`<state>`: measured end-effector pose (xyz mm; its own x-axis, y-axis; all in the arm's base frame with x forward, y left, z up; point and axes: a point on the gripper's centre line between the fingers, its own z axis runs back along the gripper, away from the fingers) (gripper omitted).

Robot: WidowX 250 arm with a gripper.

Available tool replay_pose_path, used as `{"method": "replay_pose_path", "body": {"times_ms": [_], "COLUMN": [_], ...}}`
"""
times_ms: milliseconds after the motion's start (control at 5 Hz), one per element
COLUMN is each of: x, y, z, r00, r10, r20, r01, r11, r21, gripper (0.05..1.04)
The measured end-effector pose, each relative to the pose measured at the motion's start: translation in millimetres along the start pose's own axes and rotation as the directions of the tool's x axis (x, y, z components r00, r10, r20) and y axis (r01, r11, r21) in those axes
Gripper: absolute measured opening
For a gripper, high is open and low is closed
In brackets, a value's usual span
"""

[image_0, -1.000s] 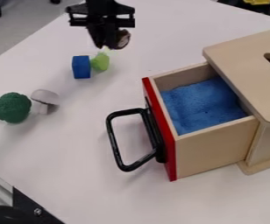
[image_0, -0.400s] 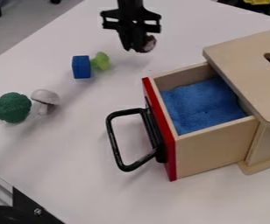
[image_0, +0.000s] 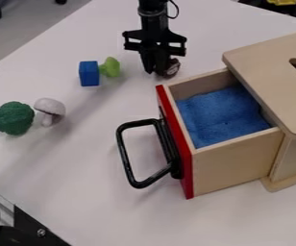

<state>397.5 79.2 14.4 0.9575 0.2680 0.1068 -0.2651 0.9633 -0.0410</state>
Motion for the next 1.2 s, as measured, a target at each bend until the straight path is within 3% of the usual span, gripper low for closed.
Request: {"method": "replay_pose_path", "body": {"times_ms": [200, 400, 600, 800, 1200], "x": [1, -3, -3, 0, -6], "y": [-4, -7, -7, -4, 9], "z": [0, -1, 8, 28, 82], "r00": [1.000, 1.000, 1.000, 0.999, 0.991], "r10": [-0.001, 0.009, 0.004, 0.024, 0.063], "r20": [0.003, -0.021, -0.004, 0.040, 0.119], "r01": [0.001, -0.009, -0.004, -0.022, -0.057], "r11": [1.000, 1.000, 1.000, 0.999, 0.997], "r21": [0.008, -0.007, -0.011, -0.031, -0.050], "gripper": [0.223, 0.488, 0.805, 1.005, 0.999]}}
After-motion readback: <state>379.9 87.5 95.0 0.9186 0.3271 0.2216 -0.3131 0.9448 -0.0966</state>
